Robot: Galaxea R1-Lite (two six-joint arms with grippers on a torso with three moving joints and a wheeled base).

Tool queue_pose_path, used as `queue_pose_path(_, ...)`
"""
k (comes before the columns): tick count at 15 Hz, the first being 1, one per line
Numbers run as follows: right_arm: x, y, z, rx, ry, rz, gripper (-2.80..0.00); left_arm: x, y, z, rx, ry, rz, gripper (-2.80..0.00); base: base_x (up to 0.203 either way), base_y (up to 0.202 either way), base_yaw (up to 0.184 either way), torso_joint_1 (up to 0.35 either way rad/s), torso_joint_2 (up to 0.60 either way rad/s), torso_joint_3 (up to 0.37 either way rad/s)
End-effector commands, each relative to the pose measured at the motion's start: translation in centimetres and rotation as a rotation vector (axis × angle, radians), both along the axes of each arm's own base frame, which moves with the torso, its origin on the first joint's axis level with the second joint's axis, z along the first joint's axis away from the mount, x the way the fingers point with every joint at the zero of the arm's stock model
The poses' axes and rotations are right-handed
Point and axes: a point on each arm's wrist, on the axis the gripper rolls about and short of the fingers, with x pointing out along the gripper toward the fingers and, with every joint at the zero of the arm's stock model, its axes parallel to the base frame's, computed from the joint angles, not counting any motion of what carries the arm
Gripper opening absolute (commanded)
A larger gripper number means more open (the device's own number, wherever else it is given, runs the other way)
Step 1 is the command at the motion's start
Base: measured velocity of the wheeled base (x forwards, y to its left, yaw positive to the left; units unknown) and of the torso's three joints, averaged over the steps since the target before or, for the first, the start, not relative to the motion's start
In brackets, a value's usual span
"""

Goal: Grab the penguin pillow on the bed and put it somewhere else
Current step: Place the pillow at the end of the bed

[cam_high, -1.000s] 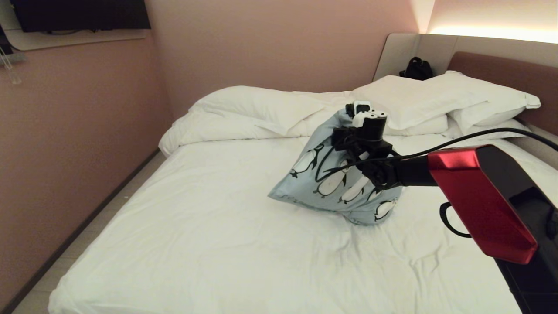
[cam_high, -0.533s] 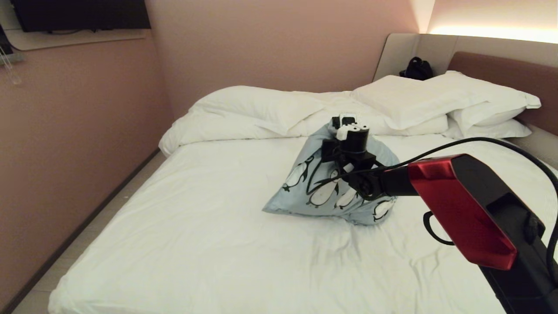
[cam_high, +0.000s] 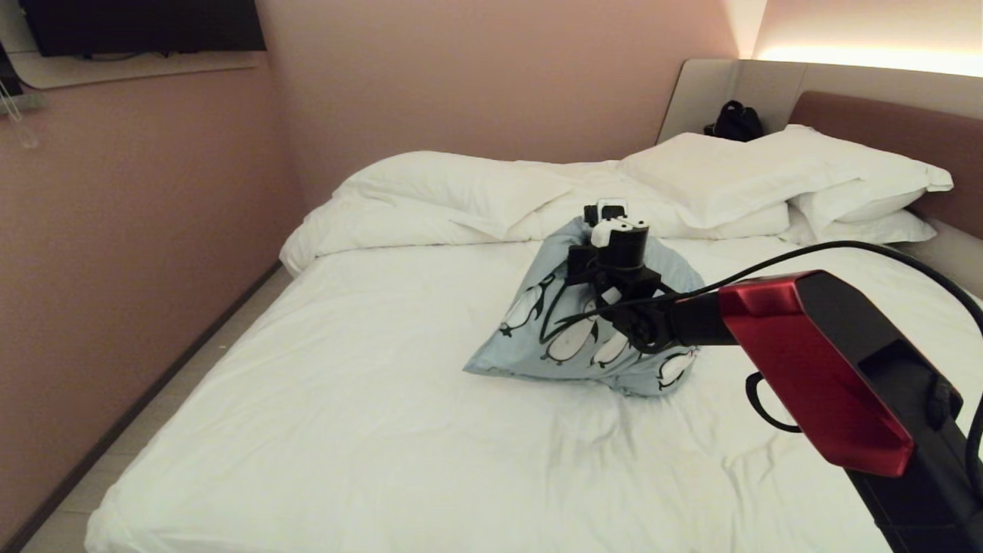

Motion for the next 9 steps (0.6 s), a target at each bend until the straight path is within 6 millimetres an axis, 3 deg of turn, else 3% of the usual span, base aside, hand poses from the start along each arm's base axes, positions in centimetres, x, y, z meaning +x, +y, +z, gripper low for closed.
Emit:
queue_pose_path(1,-1.4,0.5,2.6,0.019,-0.039,0.018,0.00,0.0,0.0,0.0,-0.001,-0.001,0.001,-2.80,0.000,0.000,0.000,0.000,0.00,0.000)
queue_pose_path(5,-5.0,2.0,8.0,0.045,-0.109,0.074,0.00,0.0,0.0,0.0,-0.001,-0.001,0.001,-2.80,0.000,0.000,0.000,0.000,0.00,0.000)
queue_pose_path(9,-6.6,2.5,8.2,0.010,-0.083,0.087,0.00,0.0,0.0,0.0,-0.001,-0.001,0.001,-2.80,0.000,0.000,0.000,0.000,0.00,0.000)
